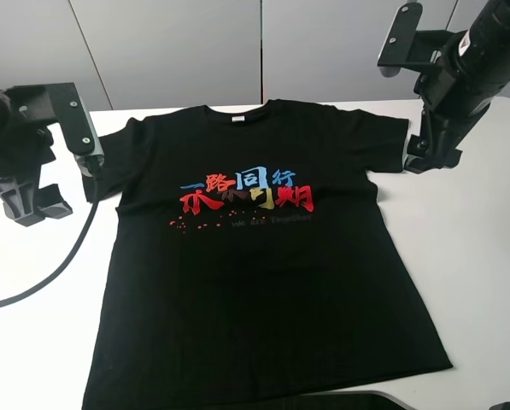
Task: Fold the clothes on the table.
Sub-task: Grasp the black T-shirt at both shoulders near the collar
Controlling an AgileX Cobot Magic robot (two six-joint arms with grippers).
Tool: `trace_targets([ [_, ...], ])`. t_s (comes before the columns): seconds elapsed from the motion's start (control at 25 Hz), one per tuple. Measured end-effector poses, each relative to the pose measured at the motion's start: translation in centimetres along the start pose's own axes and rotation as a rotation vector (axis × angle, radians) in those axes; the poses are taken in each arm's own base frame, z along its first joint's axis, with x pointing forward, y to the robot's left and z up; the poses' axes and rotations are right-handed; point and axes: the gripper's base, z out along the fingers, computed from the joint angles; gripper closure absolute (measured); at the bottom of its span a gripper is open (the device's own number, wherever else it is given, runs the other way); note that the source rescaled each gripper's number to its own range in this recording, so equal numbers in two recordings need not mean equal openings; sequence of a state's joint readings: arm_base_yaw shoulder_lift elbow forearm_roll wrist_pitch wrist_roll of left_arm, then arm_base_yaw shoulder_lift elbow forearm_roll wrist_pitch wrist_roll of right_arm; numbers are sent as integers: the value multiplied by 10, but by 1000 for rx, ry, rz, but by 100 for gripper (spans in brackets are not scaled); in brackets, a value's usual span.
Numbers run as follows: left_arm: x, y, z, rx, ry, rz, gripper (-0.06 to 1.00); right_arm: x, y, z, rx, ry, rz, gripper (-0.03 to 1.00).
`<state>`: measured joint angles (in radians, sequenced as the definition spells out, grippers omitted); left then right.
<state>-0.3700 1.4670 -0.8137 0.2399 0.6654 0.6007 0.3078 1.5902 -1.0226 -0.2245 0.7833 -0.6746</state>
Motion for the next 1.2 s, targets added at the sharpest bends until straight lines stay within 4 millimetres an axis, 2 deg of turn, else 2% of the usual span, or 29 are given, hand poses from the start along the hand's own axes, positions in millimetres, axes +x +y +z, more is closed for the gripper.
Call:
trace_targets([
  [0.16, -9, 1, 20, -16, -17, 56, -6, -5, 0, 20, -19, 7, -46, -2],
  [0.6, -23, 9, 56, 1, 14, 149, -6, -11, 7, 71, -93, 57, -113, -2],
  [0.96, -34, 12, 88, 53, 60, 173, -6, -18, 3, 86, -96, 48, -149, 5],
  [1.2, -35, 12, 96, 62, 61, 199, -6, -27, 0, 94, -118, 25, -150, 6],
])
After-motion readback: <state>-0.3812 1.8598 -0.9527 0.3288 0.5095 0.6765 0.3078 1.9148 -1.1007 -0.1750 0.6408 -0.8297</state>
